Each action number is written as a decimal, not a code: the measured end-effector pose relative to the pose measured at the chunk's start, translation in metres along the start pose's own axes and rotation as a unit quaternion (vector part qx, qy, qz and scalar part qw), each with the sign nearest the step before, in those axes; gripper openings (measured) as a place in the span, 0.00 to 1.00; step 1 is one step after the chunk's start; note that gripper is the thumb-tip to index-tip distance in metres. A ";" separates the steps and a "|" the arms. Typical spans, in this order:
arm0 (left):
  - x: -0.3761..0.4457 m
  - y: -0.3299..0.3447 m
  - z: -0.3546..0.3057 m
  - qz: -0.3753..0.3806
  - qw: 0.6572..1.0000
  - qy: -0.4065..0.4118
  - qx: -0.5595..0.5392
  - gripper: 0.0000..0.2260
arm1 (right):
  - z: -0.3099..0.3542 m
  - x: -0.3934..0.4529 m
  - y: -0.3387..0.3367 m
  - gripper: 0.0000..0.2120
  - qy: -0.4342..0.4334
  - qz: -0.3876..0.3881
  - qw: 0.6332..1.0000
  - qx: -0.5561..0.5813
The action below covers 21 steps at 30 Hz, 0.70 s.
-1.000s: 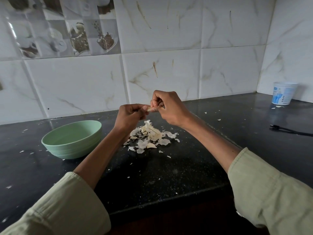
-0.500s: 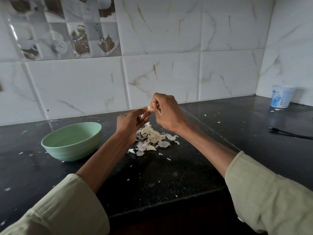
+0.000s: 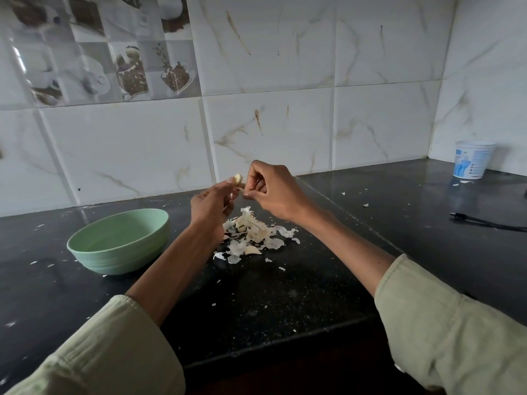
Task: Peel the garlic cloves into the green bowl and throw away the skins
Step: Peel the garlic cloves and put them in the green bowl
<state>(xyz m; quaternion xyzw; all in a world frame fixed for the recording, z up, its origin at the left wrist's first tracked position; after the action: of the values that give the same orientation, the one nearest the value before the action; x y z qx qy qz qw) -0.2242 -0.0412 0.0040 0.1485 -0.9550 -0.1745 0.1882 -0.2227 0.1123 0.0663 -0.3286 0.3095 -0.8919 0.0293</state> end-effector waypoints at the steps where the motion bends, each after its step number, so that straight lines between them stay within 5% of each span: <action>1: 0.001 0.001 0.001 0.014 1.000 -0.004 0.005 0.10 | -0.001 0.001 -0.002 0.11 -0.001 0.012 1.000 0.007; 9: 0.006 0.006 -0.002 0.074 0.997 -0.006 0.015 0.07 | -0.006 0.002 -0.011 0.22 0.009 0.066 0.998 0.020; 14: 0.009 0.009 -0.002 0.116 0.993 -0.001 0.014 0.11 | -0.001 0.004 -0.026 0.09 -0.012 -0.007 0.997 0.070; 21: 0.000 0.024 -0.004 0.189 0.979 0.028 0.071 0.11 | 0.004 0.003 -0.027 0.09 -0.031 -0.015 0.995 0.096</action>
<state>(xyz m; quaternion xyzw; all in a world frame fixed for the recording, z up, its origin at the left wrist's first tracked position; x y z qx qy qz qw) -0.2272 -0.0211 0.0167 -0.0171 -0.9701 -0.0634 0.2337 -0.2181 0.1308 0.0858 -0.3563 0.2165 -0.9072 0.0568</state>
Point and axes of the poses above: each hand's wrist, its own x-axis towards the middle knuckle, its own y-axis out of the palm, z = x × y, the point moved 7 cm from there along x, towards the middle knuckle, and after that the axes turned 13 degrees about y, right-handed, at the moved point
